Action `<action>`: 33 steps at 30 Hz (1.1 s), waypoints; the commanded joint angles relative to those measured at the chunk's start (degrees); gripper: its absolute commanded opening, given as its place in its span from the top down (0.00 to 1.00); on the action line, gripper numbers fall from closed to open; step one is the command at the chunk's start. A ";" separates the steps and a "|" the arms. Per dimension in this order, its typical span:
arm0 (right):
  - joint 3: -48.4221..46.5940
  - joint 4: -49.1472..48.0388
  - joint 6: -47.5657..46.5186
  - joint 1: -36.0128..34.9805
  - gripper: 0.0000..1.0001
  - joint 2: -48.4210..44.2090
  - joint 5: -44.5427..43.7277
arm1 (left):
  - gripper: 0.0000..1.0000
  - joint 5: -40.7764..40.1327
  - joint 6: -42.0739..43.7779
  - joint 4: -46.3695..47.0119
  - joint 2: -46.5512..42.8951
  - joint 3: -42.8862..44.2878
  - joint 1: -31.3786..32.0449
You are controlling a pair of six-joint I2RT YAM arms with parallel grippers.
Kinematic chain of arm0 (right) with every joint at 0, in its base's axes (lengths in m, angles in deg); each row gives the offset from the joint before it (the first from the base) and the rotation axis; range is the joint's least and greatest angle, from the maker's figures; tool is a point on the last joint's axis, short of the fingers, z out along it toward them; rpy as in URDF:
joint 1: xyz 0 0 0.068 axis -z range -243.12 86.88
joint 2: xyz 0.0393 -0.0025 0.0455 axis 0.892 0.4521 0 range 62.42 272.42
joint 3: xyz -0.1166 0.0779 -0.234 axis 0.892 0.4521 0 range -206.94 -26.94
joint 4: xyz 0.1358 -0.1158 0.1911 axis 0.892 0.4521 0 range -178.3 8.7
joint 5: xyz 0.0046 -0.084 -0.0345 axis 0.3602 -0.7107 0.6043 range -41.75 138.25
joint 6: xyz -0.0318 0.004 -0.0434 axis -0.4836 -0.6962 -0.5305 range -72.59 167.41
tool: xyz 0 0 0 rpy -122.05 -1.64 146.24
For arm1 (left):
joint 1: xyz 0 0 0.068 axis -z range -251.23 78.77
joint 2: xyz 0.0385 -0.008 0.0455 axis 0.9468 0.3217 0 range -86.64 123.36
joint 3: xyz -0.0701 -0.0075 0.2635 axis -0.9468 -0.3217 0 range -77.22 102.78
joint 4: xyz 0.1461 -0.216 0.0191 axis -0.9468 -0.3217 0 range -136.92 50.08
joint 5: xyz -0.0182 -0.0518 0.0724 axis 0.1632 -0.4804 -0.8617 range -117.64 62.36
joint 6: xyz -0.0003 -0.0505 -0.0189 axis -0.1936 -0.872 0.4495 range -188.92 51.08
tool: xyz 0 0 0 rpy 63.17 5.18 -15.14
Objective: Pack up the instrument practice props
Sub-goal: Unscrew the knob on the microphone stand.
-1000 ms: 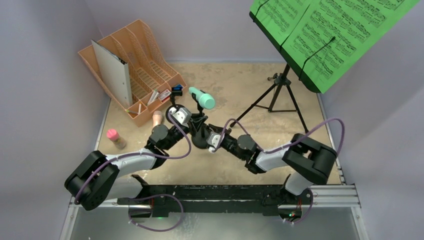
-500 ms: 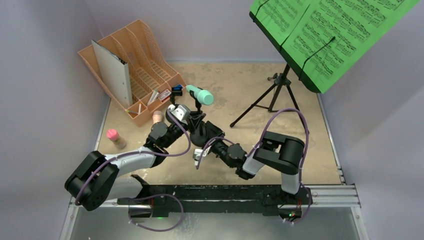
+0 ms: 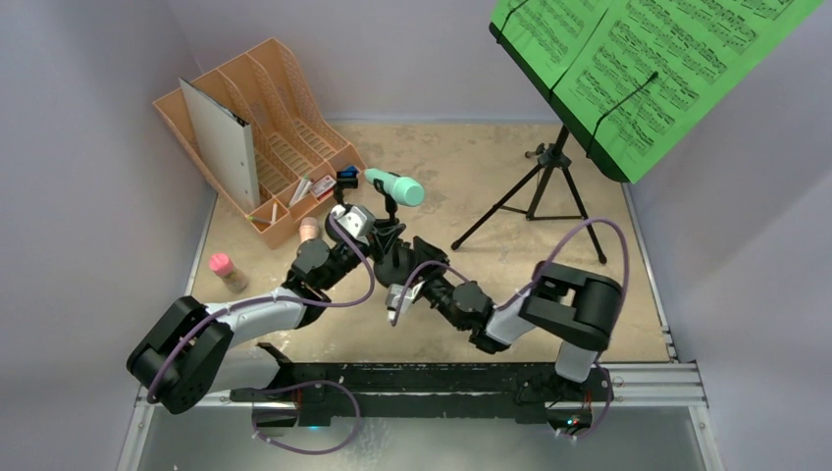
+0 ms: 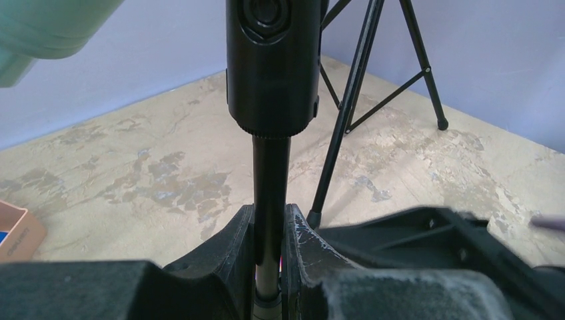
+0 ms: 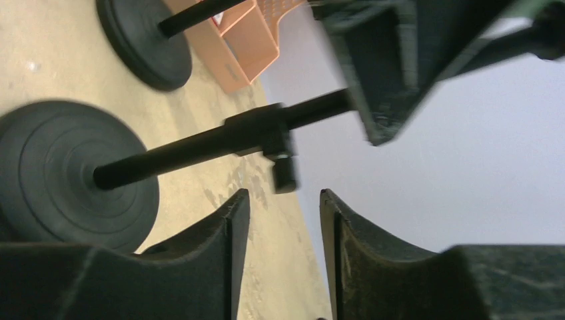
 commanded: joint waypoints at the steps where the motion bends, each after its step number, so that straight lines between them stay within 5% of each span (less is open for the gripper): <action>1: 0.26 4.23 21.26 0.64 0.50 -10.48 2.29 | 1.00 2.87 -2.19 -1.71 -0.16 1.04 0.26; 7: 1.27 18.86 39.61 2.13 0.33 -20.08 9.72 | 1.00 3.25 -1.93 -1.75 -0.42 0.95 0.19; 17: 2.61 29.45 79.12 12.45 0.35 -34.17 21.26 | 1.00 4.28 -1.84 -0.90 0.10 0.87 0.16; 26: 0.59 30.84 115.61 14.79 0.28 -28.00 23.87 | 1.00 4.67 -1.75 -0.54 -0.07 0.67 0.14; 33: 3.10 20.35 129.21 16.37 0.37 -22.60 26.09 | 1.00 4.86 -1.57 -0.45 -0.75 0.43 0.13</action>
